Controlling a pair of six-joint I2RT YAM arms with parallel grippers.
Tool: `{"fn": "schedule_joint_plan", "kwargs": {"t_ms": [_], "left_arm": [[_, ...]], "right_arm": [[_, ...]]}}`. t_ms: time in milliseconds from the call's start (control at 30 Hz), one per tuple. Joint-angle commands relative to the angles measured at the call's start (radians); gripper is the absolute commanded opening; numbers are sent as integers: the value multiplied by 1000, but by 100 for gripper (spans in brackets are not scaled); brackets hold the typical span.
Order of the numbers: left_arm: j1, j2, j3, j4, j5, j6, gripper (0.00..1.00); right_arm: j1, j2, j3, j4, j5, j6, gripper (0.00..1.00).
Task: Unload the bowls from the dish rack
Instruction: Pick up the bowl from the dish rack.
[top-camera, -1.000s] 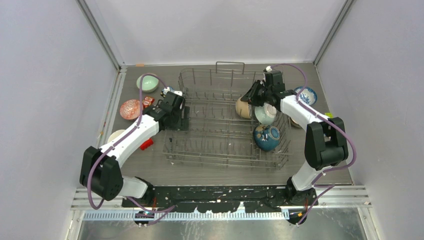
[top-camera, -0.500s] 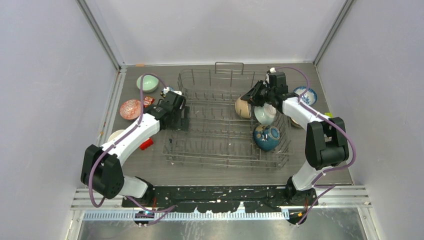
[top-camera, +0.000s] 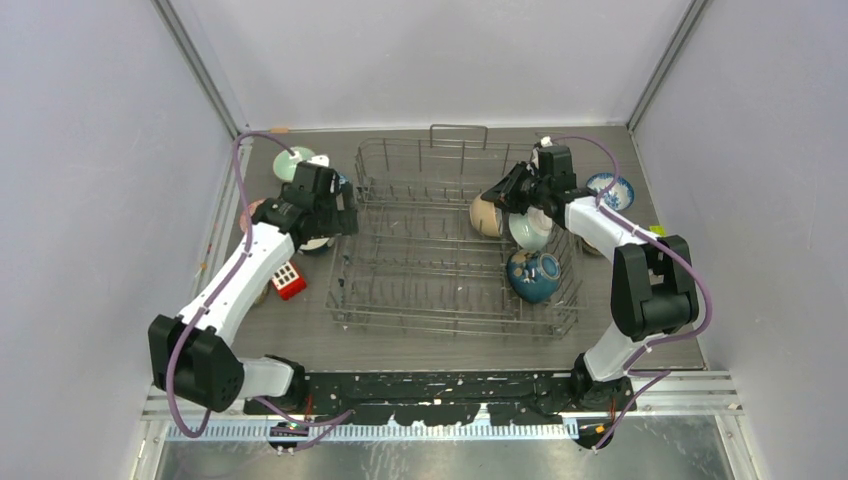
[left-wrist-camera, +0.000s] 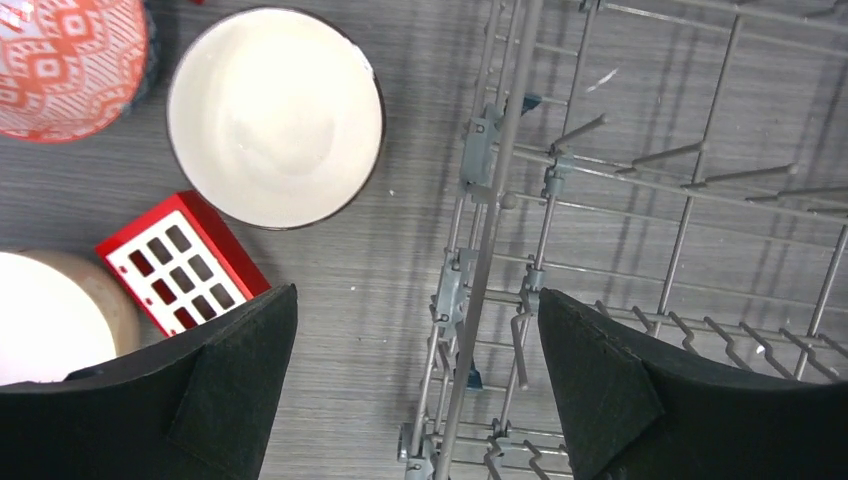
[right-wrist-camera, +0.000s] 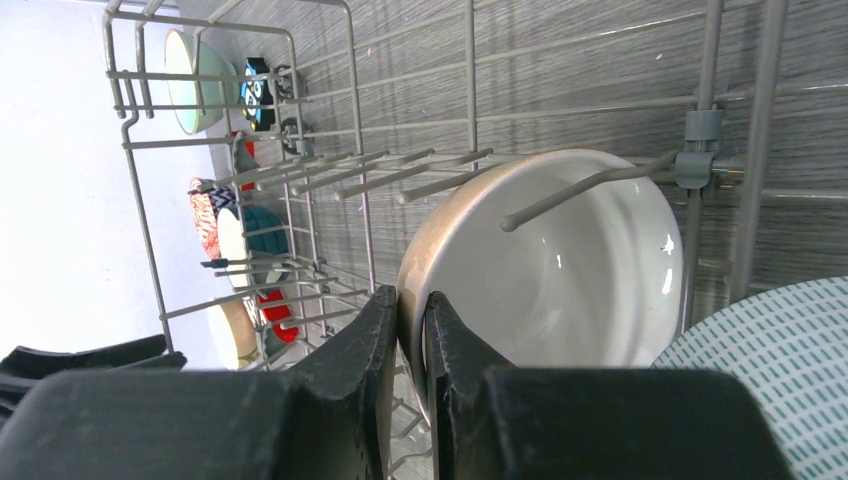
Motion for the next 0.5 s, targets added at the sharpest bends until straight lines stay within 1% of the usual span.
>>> {"fn": "schedule_joint_plan", "kwargs": {"t_ms": [0, 100, 167, 200, 233, 367, 400, 433, 467], "left_arm": [[5, 31, -35, 47, 112, -4, 87], [5, 59, -53, 71, 157, -13, 76], [4, 75, -61, 85, 175, -17, 67], [5, 82, -62, 91, 182, -20, 61], [4, 89, -64, 96, 183, -22, 55], [5, 110, -67, 111, 156, -38, 12], [5, 115, -67, 111, 146, -41, 3], [5, 119, -67, 112, 136, -47, 1], [5, 123, -67, 111, 127, -50, 0]], "right_arm": [[9, -105, 12, 217, -195, 109, 1], [9, -108, 13, 244, -212, 137, 1], [8, -110, 10, 267, -224, 161, 1], [9, -113, 8, 280, -230, 173, 1], [9, -114, 7, 293, -235, 185, 1], [9, -125, 17, 316, -250, 221, 1], [8, -130, 21, 315, -250, 224, 1], [7, -135, 24, 312, -250, 226, 1], [7, -141, 29, 301, -249, 223, 1]]}}
